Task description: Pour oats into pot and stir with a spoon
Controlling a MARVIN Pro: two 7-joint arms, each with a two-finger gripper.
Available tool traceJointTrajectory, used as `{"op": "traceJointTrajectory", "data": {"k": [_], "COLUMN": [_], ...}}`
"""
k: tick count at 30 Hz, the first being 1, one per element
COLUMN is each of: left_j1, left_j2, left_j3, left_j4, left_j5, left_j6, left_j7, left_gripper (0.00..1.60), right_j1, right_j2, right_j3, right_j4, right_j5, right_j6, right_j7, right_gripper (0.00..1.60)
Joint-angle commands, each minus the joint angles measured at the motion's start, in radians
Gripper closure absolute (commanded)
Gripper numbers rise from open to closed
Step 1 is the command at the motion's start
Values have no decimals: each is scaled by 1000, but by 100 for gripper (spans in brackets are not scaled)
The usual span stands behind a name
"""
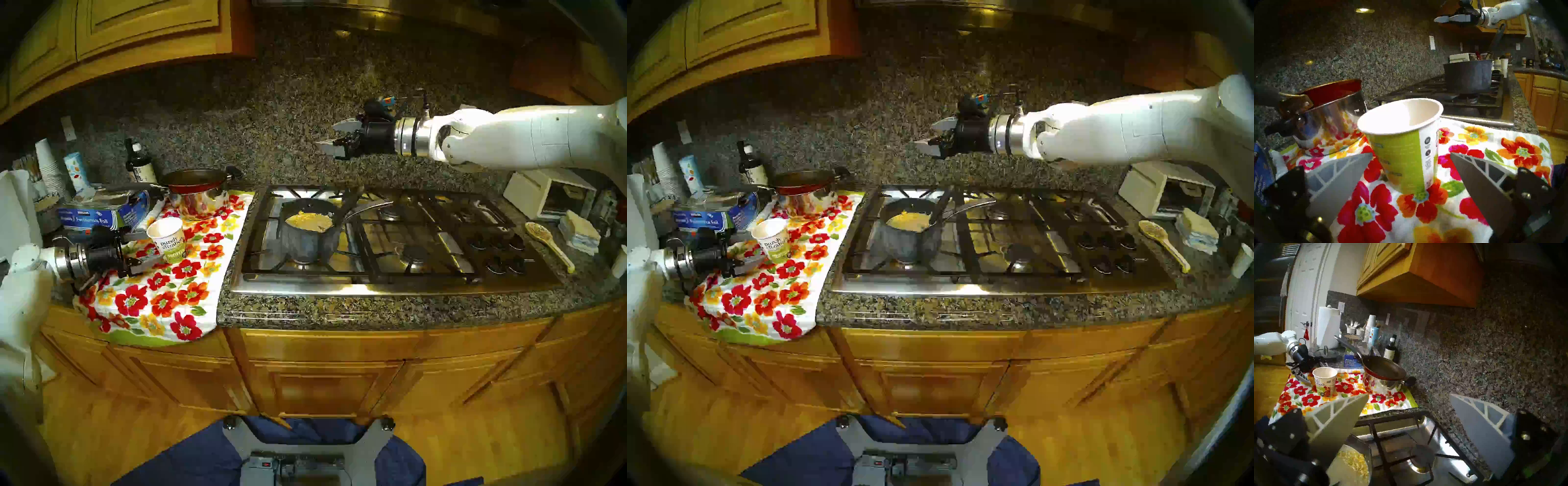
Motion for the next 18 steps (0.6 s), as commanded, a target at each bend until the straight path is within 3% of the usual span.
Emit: {"op": "traceJointTrajectory", "data": {"k": [1, 18], "left_j1": [-77, -146], "left_j2": [-2, -27], "left_j3": [7, 76], "left_j4": [6, 78], "left_j5": [-14, 6], "left_j6": [-3, -42], "left_j7": [2, 2], "left_gripper": [0, 0], "right_j1": [36, 36], "right_j2": [-2, -2], "right_j3": [20, 20], "right_j4": [12, 12], "right_j5": [4, 4], "right_j6": [-4, -4], "right_j7": [1, 1], "right_gripper": [0, 0]}}
